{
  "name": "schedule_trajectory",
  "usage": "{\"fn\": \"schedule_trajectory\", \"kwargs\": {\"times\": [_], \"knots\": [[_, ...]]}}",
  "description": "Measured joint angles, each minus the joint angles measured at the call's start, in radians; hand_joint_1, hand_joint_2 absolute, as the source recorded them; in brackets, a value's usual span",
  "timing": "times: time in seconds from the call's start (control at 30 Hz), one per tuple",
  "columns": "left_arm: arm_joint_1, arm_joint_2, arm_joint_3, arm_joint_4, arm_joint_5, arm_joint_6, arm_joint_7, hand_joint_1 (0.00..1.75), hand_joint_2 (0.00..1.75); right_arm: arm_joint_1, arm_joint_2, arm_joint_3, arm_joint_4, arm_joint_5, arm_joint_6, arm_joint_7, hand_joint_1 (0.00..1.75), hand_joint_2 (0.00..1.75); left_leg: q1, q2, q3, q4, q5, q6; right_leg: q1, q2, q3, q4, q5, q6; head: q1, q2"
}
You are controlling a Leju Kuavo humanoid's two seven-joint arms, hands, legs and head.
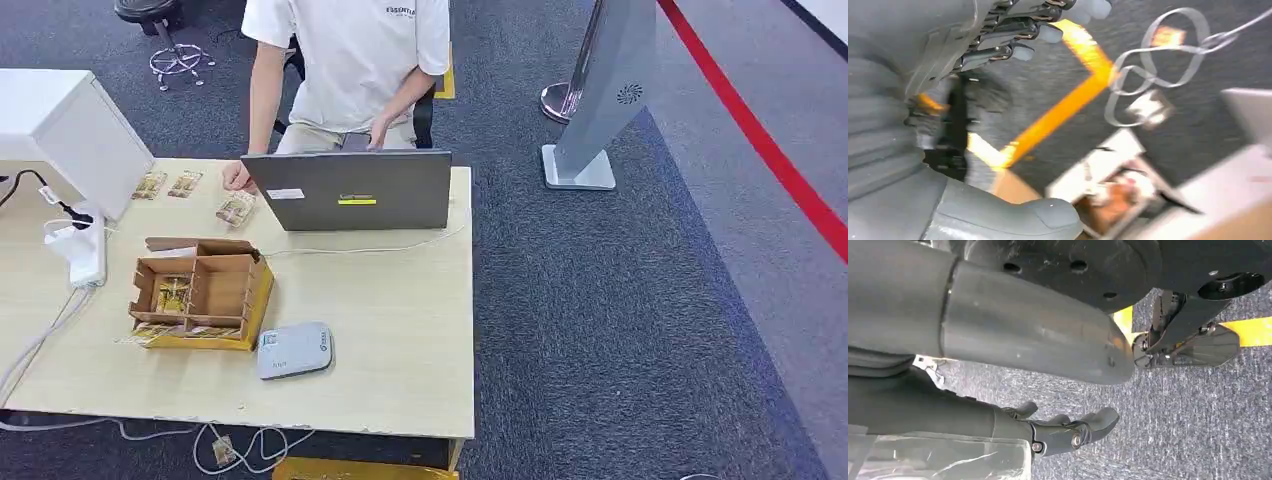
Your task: Pass the card to the sensor for recognition and then transmit it.
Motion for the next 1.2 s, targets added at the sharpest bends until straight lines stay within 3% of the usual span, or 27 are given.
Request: {"fn": "schedule_trajectory", "kwargs": {"times": [0.2, 0.47, 0.63, 0.7, 0.73, 0.77, 0.8, 0.83, 0.87, 0.93, 1.03, 1.07, 1.1, 1.2], "knots": [[0.000, -0.036, 0.086, -0.109, 0.024, -0.066, -0.067, 0.00, 1.75, -0.010, 0.020, -0.064, 0.005, 0.049, -0.018, -0.003, 0.00, 0.00, 0.000, 0.000, 0.000, 0.000, 0.000, 0.000, 0.000, 0.000, 0.000, 0.000, 0.000, 0.000, 0.000, 0.000], [0.004, -0.089, 0.216, -0.314, 0.035, -0.210, -0.164, 0.00, 1.75, -0.027, 0.046, -0.155, 0.016, 0.132, -0.049, -0.006, 0.00, 0.00, 0.000, 0.000, 0.000, 0.000, 0.000, 0.000, 0.000, 0.000, 0.000, 0.000, 0.000, 0.000, 0.000, 0.000], [-0.010, -0.105, 0.249, -0.426, 0.082, -0.346, -0.195, 0.00, 1.75, -0.033, 0.048, -0.178, 0.019, 0.177, -0.050, 0.000, 0.00, 0.00, 0.000, 0.000, 0.000, 0.000, 0.001, 0.000, 0.000, 0.000, 0.000, 0.000, 0.000, 0.000, 0.000, 0.000], [-0.026, -0.113, 0.262, -0.496, 0.165, -0.491, -0.219, 0.00, 1.75, -0.037, 0.048, -0.185, 0.022, 0.234, -0.036, 0.012, 0.00, 0.00, 0.001, 0.000, 0.000, 0.000, 0.001, 0.000, 0.001, 0.000, 0.000, 0.000, 0.001, -0.001, 0.001, 0.000], [-0.036, -0.110, 0.267, -0.535, 0.234, -0.556, -0.200, 0.00, 1.75, -0.040, 0.047, -0.185, 0.024, 0.268, -0.026, 0.022, 0.00, 0.00, 0.001, 0.000, 0.000, 0.000, 0.001, 0.000, 0.001, 0.000, 0.000, 0.000, 0.001, -0.001, 0.002, 0.000], [-0.044, -0.098, 0.267, -0.578, 0.316, -0.563, -0.152, 0.00, 1.75, -0.043, 0.043, -0.185, 0.026, 0.300, -0.015, 0.034, 0.00, 0.00, 0.001, 0.000, 0.000, 0.000, 0.002, 0.000, 0.001, 0.000, -0.001, 0.000, 0.001, -0.001, 0.000, 0.000], [-0.058, -0.078, 0.266, -0.625, 0.393, -0.522, -0.090, 0.00, 1.75, -0.045, 0.039, -0.181, 0.029, 0.330, -0.002, 0.048, 0.00, 0.00, 0.002, 0.000, 0.000, 0.000, 0.002, 0.000, 0.002, 0.000, -0.001, 0.001, 0.001, -0.001, 0.002, 0.000], [-0.065, -0.032, 0.254, -0.683, 0.461, -0.422, -0.018, 0.00, 1.75, -0.050, 0.032, -0.173, 0.033, 0.358, 0.012, 0.063, 0.00, 0.00, 0.004, 0.001, 0.001, 0.000, 0.003, -0.001, 0.004, 0.000, -0.001, 0.001, 0.002, -0.003, 0.002, 0.000], [-0.067, 0.001, 0.237, -0.723, 0.480, -0.357, 0.001, 0.00, 1.75, -0.053, 0.030, -0.169, 0.035, 0.371, 0.017, 0.072, 0.00, 0.00, 0.007, 0.001, 0.000, 0.000, 0.004, -0.002, 0.006, 0.000, -0.002, 0.001, 0.002, -0.004, 0.001, 0.000], [-0.079, 0.065, 0.161, -0.868, 0.387, -0.214, -0.016, 0.00, 1.75, -0.056, 0.024, -0.156, 0.039, 0.400, 0.026, 0.091, 0.00, 0.00, 0.009, 0.000, 0.000, 0.001, 0.006, -0.005, 0.008, -0.001, -0.004, 0.000, 0.003, -0.006, -0.001, 0.000], [-0.124, 0.109, -0.052, -1.080, 0.015, 0.082, -0.085, 0.00, 1.75, -0.070, 0.020, -0.133, 0.044, 0.436, 0.026, 0.117, 0.00, 0.00, 0.009, -0.009, -0.005, 0.000, 0.010, -0.003, 0.008, -0.012, -0.003, 0.001, 0.004, -0.005, -0.001, 0.000], [-0.124, 0.120, -0.134, -1.119, -0.052, 0.172, -0.093, 0.00, 1.75, -0.076, 0.020, -0.128, 0.045, 0.441, 0.026, 0.119, 0.00, 0.00, 0.009, -0.009, -0.005, -0.001, 0.010, -0.003, 0.008, -0.012, -0.002, 0.001, 0.005, -0.006, 0.003, 0.000], [-0.121, 0.137, -0.221, -1.156, -0.082, 0.247, -0.109, 0.00, 1.75, -0.082, 0.020, -0.123, 0.048, 0.443, 0.026, 0.120, 0.00, 0.00, 0.009, -0.006, -0.005, -0.001, 0.010, -0.003, 0.008, -0.008, -0.003, 0.001, 0.008, -0.007, 0.003, 0.000], [-0.113, 0.173, -0.360, -1.234, 0.004, 0.308, -0.145, 0.00, 1.75, -0.081, 0.020, -0.116, 0.052, 0.446, 0.026, 0.122, 0.00, 0.00, 0.007, 0.002, -0.005, -0.001, 0.011, -0.003, 0.006, 0.002, -0.006, 0.001, 0.012, -0.004, 0.003, 0.000]]}}
